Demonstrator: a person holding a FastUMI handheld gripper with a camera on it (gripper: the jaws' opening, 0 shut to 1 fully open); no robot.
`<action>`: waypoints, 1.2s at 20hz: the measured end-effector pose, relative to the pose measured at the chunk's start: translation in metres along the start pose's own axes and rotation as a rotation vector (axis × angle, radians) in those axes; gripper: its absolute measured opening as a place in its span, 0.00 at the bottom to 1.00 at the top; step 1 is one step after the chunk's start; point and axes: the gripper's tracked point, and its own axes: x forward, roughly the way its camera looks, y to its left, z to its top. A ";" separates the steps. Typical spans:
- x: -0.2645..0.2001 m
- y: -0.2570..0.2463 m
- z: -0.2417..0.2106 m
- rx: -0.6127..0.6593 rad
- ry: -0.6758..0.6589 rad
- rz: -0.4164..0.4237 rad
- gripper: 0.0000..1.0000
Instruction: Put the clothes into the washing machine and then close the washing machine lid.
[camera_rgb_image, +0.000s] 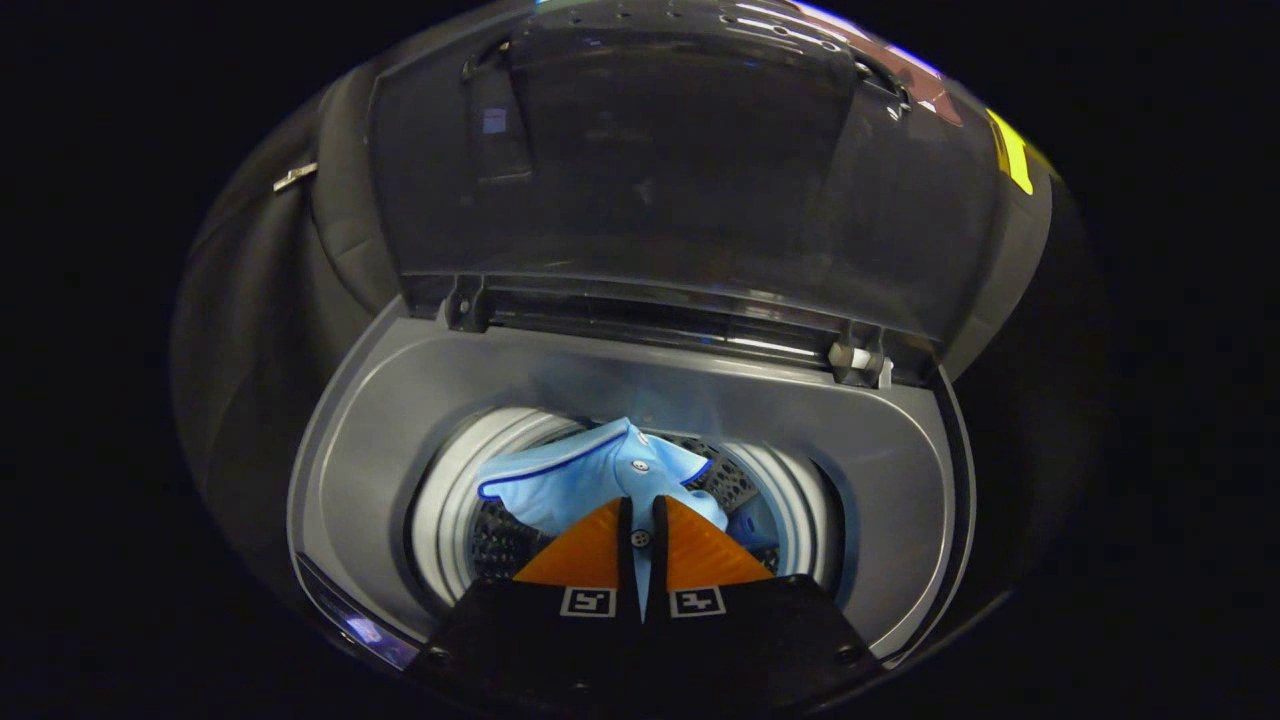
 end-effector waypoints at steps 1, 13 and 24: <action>0.002 0.006 0.000 -0.013 0.003 0.011 0.05; -0.008 0.016 0.008 0.047 -0.046 -0.005 0.70; -0.021 0.027 0.006 0.045 -0.046 -0.023 0.90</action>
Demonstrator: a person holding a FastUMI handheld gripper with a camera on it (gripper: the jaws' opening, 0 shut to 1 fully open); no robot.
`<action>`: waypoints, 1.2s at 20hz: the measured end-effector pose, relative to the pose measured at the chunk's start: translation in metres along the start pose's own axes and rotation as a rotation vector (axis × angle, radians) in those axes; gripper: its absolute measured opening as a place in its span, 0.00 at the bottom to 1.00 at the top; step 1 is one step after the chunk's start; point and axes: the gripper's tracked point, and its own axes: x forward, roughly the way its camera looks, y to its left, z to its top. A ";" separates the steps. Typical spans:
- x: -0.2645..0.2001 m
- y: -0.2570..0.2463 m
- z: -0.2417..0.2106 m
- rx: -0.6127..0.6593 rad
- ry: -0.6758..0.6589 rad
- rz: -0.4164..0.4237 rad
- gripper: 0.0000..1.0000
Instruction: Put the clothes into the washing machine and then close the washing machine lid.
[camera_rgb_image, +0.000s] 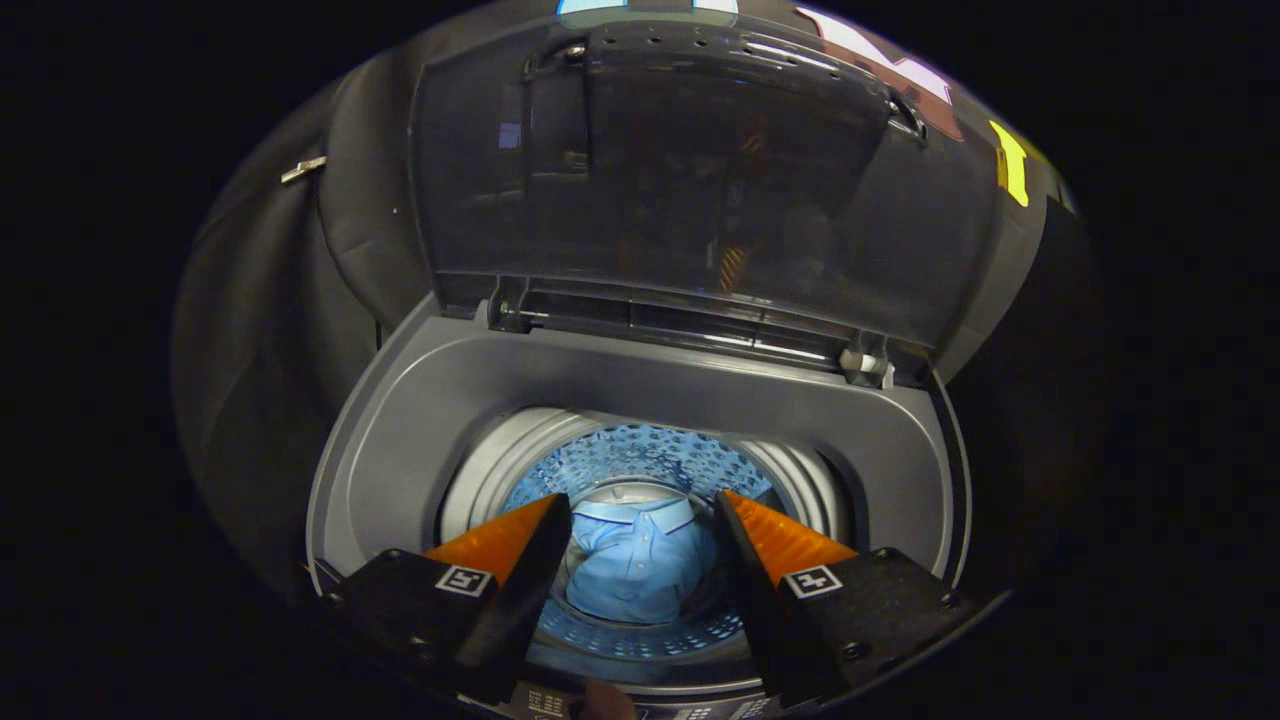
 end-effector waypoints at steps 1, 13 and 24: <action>-0.001 -0.001 0.001 0.005 -0.004 -0.010 0.90; -0.035 -0.008 0.028 0.085 -0.075 -0.001 1.00; -0.121 -0.040 0.149 0.162 -0.286 0.002 0.99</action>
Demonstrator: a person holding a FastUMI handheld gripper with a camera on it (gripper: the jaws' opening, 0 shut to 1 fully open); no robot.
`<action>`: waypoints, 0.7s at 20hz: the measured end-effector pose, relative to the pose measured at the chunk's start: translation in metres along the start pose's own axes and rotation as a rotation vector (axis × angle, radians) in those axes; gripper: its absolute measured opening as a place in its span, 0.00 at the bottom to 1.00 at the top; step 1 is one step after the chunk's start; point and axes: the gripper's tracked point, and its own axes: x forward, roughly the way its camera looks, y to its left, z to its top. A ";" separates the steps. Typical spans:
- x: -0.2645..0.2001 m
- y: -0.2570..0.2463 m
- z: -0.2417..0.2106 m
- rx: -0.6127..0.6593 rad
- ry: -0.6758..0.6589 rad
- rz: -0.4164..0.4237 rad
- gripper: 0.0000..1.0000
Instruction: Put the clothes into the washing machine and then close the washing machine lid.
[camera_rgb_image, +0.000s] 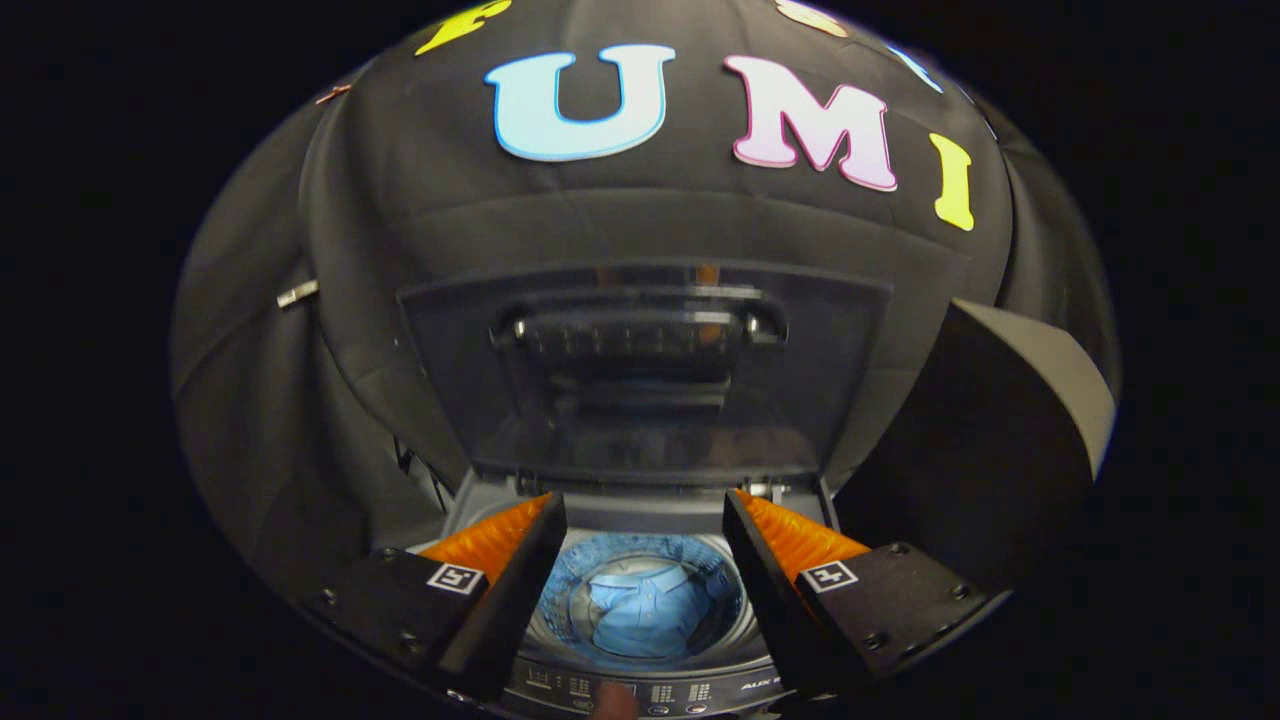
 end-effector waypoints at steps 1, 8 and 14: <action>-0.003 -0.002 0.013 0.007 -0.016 0.000 0.99; -0.003 -0.004 0.099 0.037 -0.108 0.011 1.00; 0.037 -0.002 0.133 0.061 -0.101 -0.001 1.00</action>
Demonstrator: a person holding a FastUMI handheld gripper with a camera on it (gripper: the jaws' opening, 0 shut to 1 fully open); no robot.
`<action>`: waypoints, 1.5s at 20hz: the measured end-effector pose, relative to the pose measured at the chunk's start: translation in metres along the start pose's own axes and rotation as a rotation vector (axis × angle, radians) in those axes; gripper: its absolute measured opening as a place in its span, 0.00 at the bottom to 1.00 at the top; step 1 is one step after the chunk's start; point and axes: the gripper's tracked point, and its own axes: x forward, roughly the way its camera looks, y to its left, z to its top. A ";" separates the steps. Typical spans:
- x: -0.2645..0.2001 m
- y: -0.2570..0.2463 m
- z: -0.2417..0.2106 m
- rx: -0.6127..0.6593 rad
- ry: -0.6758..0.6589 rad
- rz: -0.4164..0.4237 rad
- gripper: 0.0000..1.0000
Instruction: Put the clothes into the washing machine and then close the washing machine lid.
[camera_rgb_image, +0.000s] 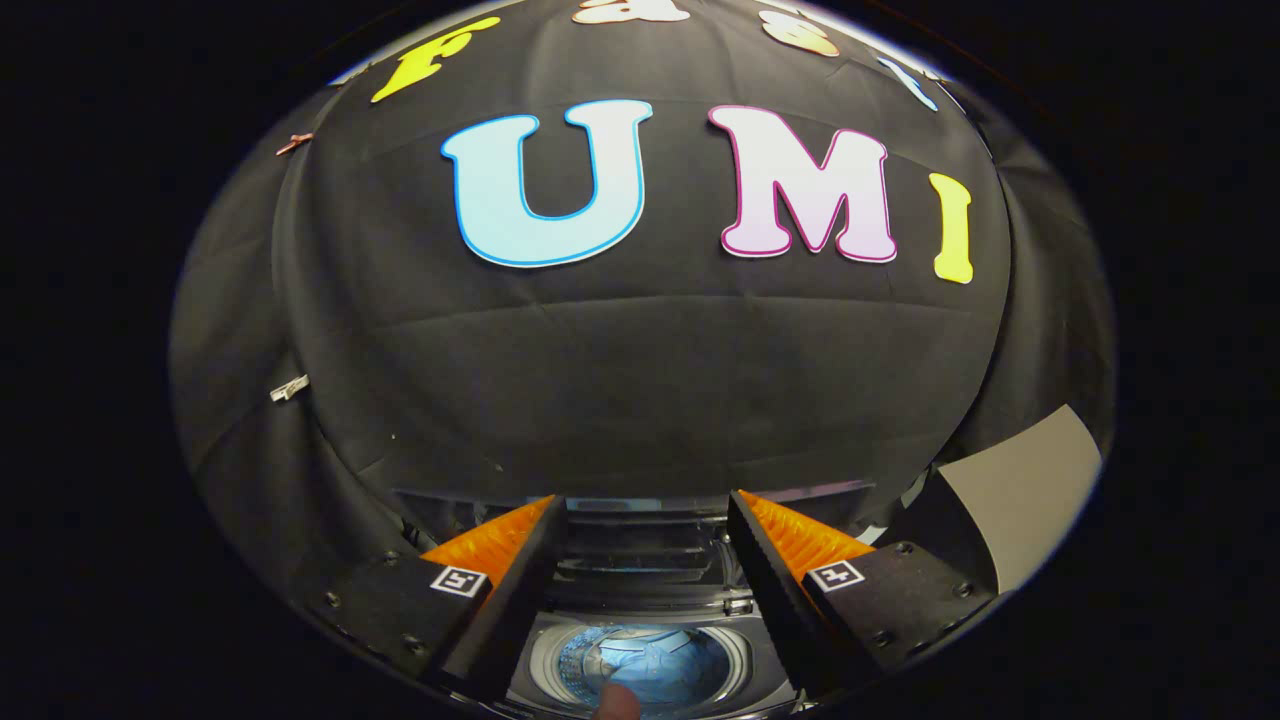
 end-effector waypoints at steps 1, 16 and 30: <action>0.006 0.002 0.002 0.011 0.010 0.000 1.00; 0.014 -0.003 -0.014 -0.027 0.009 -0.086 1.00; -0.065 -0.001 -0.062 -0.056 -0.041 -0.072 1.00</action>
